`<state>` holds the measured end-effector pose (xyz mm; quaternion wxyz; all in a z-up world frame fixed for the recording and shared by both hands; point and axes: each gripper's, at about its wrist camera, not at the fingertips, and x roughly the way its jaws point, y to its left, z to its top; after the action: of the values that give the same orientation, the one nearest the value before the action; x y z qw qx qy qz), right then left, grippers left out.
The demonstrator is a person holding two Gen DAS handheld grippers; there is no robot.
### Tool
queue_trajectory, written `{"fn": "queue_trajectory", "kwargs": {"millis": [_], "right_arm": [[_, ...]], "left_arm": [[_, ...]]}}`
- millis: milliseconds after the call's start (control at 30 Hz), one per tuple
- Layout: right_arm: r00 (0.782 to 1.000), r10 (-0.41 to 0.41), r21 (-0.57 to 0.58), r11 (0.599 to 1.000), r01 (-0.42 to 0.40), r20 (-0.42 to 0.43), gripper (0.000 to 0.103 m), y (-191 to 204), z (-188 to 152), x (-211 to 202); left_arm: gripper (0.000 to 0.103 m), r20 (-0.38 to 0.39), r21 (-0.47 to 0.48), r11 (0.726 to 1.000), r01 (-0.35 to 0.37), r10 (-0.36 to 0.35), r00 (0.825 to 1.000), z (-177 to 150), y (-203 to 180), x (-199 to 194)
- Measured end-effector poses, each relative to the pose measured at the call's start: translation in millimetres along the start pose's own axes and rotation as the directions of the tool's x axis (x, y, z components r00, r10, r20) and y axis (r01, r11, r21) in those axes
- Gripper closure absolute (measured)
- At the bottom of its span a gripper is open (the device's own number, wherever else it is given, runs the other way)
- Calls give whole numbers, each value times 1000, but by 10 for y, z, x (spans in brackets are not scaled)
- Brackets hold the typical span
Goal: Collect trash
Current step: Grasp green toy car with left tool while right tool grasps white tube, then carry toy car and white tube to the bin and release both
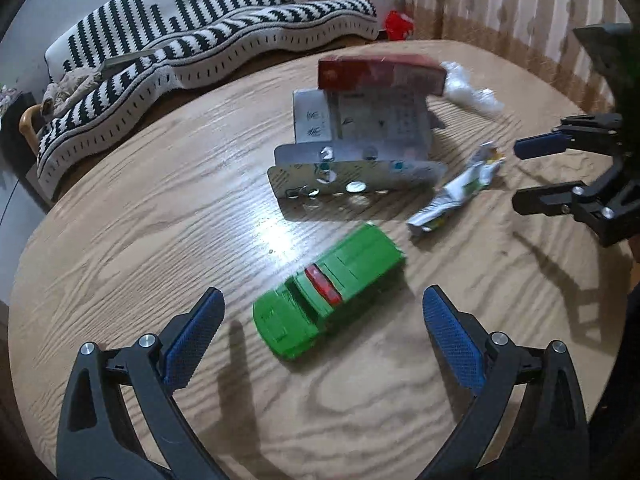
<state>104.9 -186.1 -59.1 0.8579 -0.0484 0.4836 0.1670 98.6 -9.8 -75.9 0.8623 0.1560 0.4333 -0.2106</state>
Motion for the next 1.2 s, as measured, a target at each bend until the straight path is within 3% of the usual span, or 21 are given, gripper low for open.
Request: {"fn": "queue_trajectory", "kwargs": {"millis": [200, 300, 333, 367, 600, 633, 667, 733, 800, 967, 1100, 1200], "right_arm": [[1000, -16, -13, 1000, 16, -1, 29, 12, 96, 166], [1000, -27, -41, 999, 28, 5, 29, 59, 118, 196], [999, -34, -54, 998, 34, 6, 29, 82, 125, 209], [999, -39, -68, 997, 39, 7, 29, 103, 130, 220], [999, -24, -114, 993, 27, 23, 29, 195, 178, 284], [999, -21, -113, 993, 23, 26, 36, 205, 182, 289], [999, -17, -111, 994, 21, 32, 53, 216, 193, 290], [999, -4, -112, 994, 9, 41, 78, 247, 210, 267], [999, 15, -119, 993, -11, 29, 87, 284, 197, 248], [999, 52, -152, 987, -50, 11, 91, 370, 85, 133], [996, 59, -144, 988, -50, 59, 91, 324, -27, -169], [994, 35, -76, 997, -27, 101, 91, 94, -121, -426]], "left_arm": [[8, 7, -69, 998, -14, 14, 1000, 117, 66, 91], [28, 24, -68, 997, 20, -19, 1000, 126, 10, 59], [44, 25, -62, 998, 17, -15, 1000, 147, 3, 56], [47, 20, -60, 998, 14, -13, 1000, 154, -16, 38], [49, 1, -87, 996, -22, 23, 1000, 144, -85, -18], [49, 5, -94, 995, -24, 25, 1000, 153, -84, -37], [49, 12, -105, 994, -20, 22, 1000, 164, -81, -70], [49, 26, -120, 993, -21, 24, 999, 189, -76, -132], [49, 38, -126, 992, -26, 31, 999, 211, -93, -190], [49, 55, -153, 988, -33, 42, 998, 228, -132, -310], [49, 91, -170, 985, -11, 27, 996, 268, -220, -469], [49, 112, -164, 986, 8, 11, 994, 358, -323, -537]]}}
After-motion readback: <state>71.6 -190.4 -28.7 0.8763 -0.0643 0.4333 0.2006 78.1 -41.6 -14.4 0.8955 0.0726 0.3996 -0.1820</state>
